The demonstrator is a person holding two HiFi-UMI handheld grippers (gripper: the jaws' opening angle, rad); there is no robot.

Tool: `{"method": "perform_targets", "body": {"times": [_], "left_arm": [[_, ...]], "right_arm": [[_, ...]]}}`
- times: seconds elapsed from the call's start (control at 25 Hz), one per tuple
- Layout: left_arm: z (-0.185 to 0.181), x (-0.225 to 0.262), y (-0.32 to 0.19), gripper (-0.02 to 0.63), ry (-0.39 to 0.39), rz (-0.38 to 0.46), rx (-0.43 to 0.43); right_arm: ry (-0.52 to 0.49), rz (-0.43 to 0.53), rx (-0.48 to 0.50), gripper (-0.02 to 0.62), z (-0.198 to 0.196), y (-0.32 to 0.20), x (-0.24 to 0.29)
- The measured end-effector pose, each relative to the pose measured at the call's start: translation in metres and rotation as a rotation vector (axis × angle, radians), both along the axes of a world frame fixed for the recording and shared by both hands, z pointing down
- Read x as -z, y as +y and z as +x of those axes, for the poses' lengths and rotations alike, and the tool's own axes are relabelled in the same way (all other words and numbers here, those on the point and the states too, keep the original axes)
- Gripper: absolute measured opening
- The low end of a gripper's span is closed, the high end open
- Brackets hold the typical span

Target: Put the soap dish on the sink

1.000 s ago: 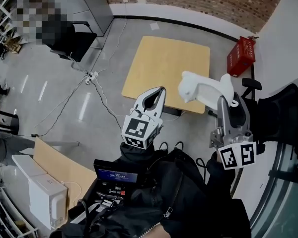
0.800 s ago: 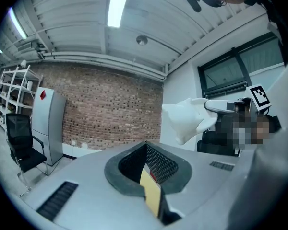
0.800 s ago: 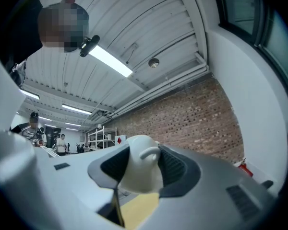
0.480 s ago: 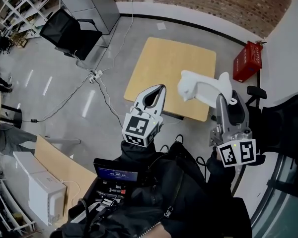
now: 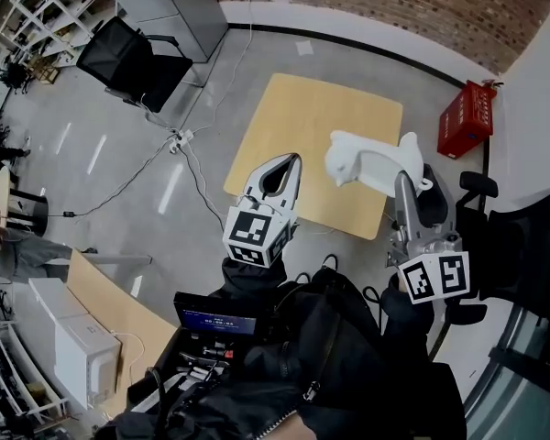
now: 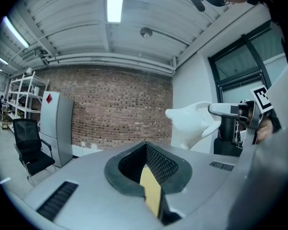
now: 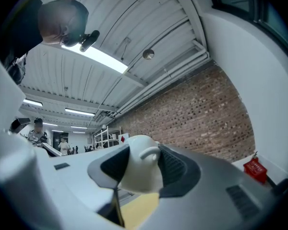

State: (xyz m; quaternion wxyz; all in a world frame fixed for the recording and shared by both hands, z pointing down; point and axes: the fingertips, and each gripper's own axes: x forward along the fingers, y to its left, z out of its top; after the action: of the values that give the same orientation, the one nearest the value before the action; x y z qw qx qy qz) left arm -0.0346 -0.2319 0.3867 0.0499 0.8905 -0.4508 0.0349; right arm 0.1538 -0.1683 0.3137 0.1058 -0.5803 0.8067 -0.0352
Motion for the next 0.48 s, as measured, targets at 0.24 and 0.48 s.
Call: {"method": "perform_targets", "body": {"times": [0.24, 0.48], "left_arm": [[0.016, -0.024, -0.018, 0.003, -0.034, -0.034, 0.03], [0.012, -0.072, -0.021, 0.003, -0.088, -0.111, 0.075]], "right_arm": [[-0.019, -0.046, 0.025, 0.19, 0.02, -0.025, -0.025], [-0.037, -0.137, 0.055, 0.19, 0.026, -0.038, -0.071]]}}
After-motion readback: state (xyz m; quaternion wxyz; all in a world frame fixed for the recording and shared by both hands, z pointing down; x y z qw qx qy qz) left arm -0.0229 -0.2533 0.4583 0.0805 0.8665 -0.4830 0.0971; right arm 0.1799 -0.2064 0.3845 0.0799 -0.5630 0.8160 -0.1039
